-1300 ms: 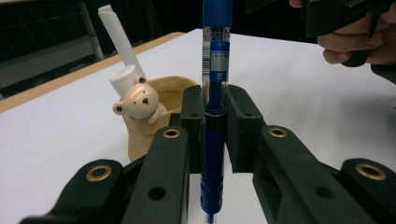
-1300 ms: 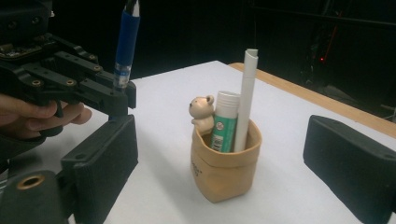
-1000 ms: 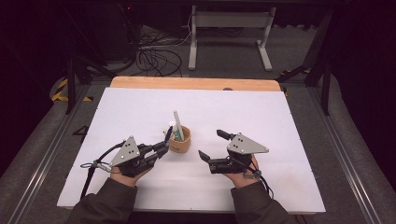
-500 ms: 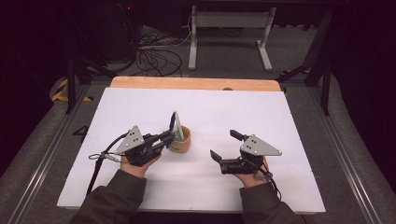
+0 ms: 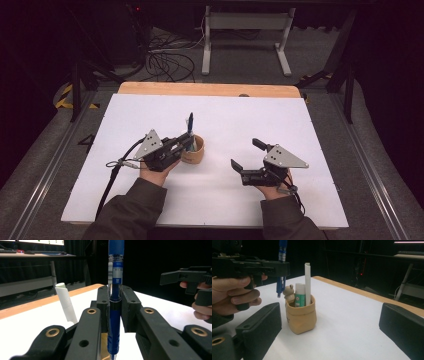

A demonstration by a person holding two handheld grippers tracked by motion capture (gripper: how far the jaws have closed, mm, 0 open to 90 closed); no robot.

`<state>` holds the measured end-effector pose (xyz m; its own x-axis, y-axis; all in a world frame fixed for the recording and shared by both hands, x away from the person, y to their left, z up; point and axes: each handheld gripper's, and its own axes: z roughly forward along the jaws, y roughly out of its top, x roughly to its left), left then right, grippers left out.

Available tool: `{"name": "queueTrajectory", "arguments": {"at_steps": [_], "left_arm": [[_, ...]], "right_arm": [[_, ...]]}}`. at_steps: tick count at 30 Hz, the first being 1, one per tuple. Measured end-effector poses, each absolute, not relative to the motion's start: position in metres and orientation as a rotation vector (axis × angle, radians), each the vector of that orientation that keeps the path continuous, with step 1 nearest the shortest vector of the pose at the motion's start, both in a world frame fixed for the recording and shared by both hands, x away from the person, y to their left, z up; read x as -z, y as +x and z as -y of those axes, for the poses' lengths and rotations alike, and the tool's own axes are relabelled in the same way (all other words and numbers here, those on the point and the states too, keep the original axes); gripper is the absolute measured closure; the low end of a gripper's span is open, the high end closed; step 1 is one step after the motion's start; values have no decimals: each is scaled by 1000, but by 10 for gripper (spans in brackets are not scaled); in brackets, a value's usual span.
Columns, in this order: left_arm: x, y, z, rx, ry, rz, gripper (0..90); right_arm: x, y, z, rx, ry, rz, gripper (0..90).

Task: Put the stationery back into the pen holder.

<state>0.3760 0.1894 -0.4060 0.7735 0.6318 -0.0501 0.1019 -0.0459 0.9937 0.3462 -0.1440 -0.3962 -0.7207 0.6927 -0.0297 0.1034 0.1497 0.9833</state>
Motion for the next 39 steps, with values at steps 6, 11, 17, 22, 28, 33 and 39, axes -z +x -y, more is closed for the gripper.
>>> {"name": "queueTrajectory", "arguments": {"at_steps": [6, 11, 17, 22, 28, 33, 39], "left_arm": [[409, 380, -182, -537, 1580, -636, 789], [412, 382, -179, -541, 1582, -646, 790], [415, 384, -176, -543, 1581, -646, 789], [419, 385, -173, -533, 1590, -648, 789], [422, 385, -171, -530, 1593, -643, 787], [424, 386, -170, -541, 1591, -637, 787], [427, 388, -168, -540, 1586, -644, 787]], "right_arm": [[398, 347, 150, -1604, 774, -1925, 54], [398, 346, 150, -1611, 771, -1919, 60], [398, 346, 149, -1614, 766, -1919, 62], [398, 346, 149, -1615, 764, -1918, 64], [398, 346, 148, -1615, 761, -1921, 66], [398, 346, 148, -1621, 757, -1919, 69], [397, 345, 148, -1620, 756, -1917, 70]]}}
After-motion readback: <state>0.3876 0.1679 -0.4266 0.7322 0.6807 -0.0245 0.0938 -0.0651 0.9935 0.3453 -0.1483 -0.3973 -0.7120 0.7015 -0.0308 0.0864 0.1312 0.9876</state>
